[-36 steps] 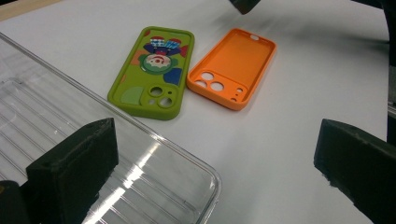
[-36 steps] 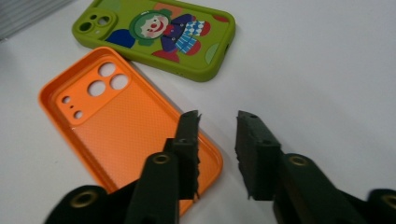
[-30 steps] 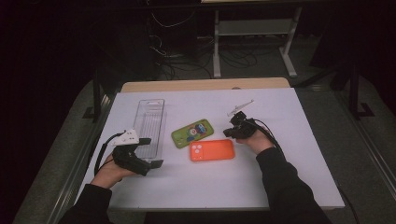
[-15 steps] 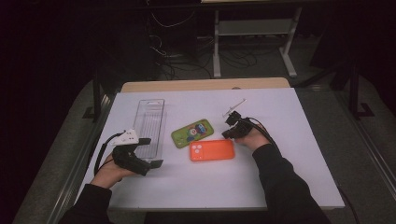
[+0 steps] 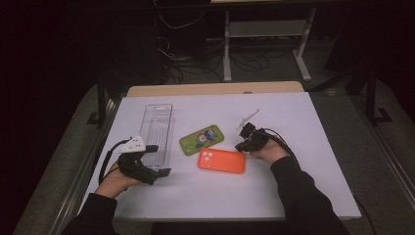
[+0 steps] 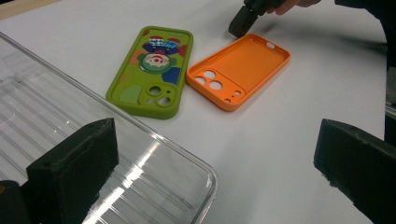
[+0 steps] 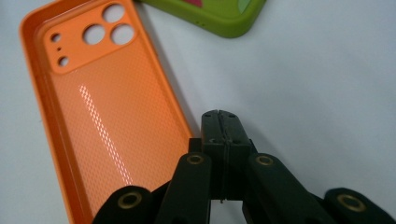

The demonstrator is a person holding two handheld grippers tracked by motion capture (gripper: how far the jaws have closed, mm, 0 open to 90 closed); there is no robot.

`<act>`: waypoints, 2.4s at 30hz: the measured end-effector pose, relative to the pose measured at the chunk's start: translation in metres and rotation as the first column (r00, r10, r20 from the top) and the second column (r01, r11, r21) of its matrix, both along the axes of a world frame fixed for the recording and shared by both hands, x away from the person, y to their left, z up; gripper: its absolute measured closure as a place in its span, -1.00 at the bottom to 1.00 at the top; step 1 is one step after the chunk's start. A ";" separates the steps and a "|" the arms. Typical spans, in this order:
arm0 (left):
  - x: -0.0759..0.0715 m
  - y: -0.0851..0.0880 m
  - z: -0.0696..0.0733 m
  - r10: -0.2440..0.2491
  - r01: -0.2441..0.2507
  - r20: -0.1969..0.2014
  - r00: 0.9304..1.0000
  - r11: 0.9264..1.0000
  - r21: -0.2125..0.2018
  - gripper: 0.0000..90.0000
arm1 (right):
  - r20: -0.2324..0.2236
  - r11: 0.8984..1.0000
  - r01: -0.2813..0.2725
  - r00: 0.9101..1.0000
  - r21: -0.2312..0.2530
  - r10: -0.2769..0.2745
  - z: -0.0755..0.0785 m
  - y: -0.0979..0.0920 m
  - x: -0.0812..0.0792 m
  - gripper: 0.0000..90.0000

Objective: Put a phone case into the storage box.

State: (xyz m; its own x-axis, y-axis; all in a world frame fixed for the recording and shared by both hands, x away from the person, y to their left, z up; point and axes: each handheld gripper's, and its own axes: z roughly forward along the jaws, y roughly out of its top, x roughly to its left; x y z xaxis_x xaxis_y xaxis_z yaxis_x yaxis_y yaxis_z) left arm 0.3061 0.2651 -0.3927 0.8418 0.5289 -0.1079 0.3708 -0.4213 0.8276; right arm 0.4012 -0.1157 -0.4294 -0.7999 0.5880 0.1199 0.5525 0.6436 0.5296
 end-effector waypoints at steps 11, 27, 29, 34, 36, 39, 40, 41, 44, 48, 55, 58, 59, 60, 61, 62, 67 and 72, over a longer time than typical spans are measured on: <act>-0.001 -0.001 0.000 -0.007 0.007 0.003 1.000 1.000 -0.001 -1.00 | 0.011 0.995 -0.086 0.996 -0.046 0.087 0.000 -0.001 -0.022 0.97; -0.001 -0.002 0.001 -0.028 0.028 0.001 1.000 0.999 0.033 -1.00 | 0.070 0.996 0.032 0.997 0.082 -0.037 0.027 -0.029 -0.046 0.14; -0.001 -0.002 0.001 -0.027 0.027 0.000 1.000 0.999 0.032 -1.00 | 0.075 0.993 0.051 0.995 0.105 -0.059 0.028 -0.036 -0.052 -0.06; -0.001 -0.003 0.001 -0.031 0.030 0.008 1.000 0.999 0.027 -1.00 | 0.082 0.991 0.076 0.993 0.113 -0.086 0.024 -0.048 -0.065 -0.36; -0.002 -0.004 0.002 -0.026 0.026 0.000 1.000 0.999 0.027 -1.00 | 0.091 0.986 0.094 0.990 0.137 -0.107 0.021 -0.053 -0.074 -0.57; -0.001 -0.004 0.001 -0.035 0.035 0.006 0.999 0.999 0.034 -1.00 | 0.088 0.984 0.101 0.990 0.148 -0.114 0.020 -0.057 -0.080 -0.73; -0.001 -0.004 0.002 -0.036 0.036 0.004 0.999 0.999 0.039 -1.00 | 0.091 0.982 0.105 0.989 0.156 -0.120 0.020 -0.058 -0.082 -0.77; -0.001 -0.004 0.002 -0.036 0.036 0.004 0.999 0.999 0.039 -1.00 | 0.091 0.982 0.105 0.989 0.156 -0.120 0.020 -0.058 -0.082 -0.77; -0.002 -0.005 0.001 -0.027 0.027 0.003 1.000 1.000 0.016 -1.00 | 0.073 0.977 0.118 0.988 0.180 -0.133 0.020 -0.064 -0.088 -0.93; -0.002 -0.005 0.001 -0.023 0.023 -0.001 1.000 1.000 0.016 -1.00 | 0.066 0.978 0.115 0.990 0.172 -0.128 0.014 -0.068 -0.096 -0.98; -0.002 -0.005 0.001 -0.025 0.025 0.004 1.000 1.000 0.016 -1.00 | 0.097 0.976 0.121 0.985 0.184 -0.140 0.009 -0.072 -0.107 -1.00; -0.002 -0.005 0.001 -0.029 0.029 0.006 1.000 0.999 0.019 -1.00 | 0.104 0.974 0.127 0.984 0.187 -0.148 0.009 -0.073 -0.107 -1.00; -0.002 -0.005 0.001 -0.027 0.027 0.005 1.000 0.999 0.017 -1.00 | 0.103 0.973 0.129 0.983 0.190 -0.151 0.010 -0.073 -0.107 -1.00; -0.002 -0.005 0.001 -0.027 0.027 0.005 1.000 0.999 0.017 -1.00 | 0.102 0.973 0.130 0.983 0.190 -0.151 0.010 -0.073 -0.107 -1.00; -0.002 -0.006 0.001 -0.026 0.026 0.005 1.000 1.000 0.014 -1.00 | 0.102 0.973 0.130 0.983 0.190 -0.151 0.010 -0.073 -0.107 -1.00; -0.002 -0.006 0.001 -0.027 0.027 0.006 1.000 1.000 0.016 -1.00 | 0.097 0.973 0.129 0.984 0.191 -0.150 0.011 -0.073 -0.106 -1.00; -0.002 -0.006 0.001 -0.026 0.026 0.007 1.000 1.000 0.017 -1.00 | 0.085 0.976 0.126 0.986 0.179 -0.143 0.011 -0.071 -0.106 -1.00; -0.002 -0.006 0.001 -0.027 0.027 0.007 1.000 0.999 0.022 -1.00 | 0.081 0.978 0.118 0.988 0.175 -0.134 0.012 -0.068 -0.104 -1.00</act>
State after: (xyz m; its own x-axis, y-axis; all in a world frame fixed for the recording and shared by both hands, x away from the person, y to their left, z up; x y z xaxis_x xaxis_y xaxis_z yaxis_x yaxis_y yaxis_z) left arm 0.3044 0.2595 -0.3922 0.8567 0.5079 -0.0901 0.3527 -0.4491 0.8209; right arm 0.2968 -0.1841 -0.4171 -0.7330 0.6622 0.1553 0.5671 0.4689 0.6772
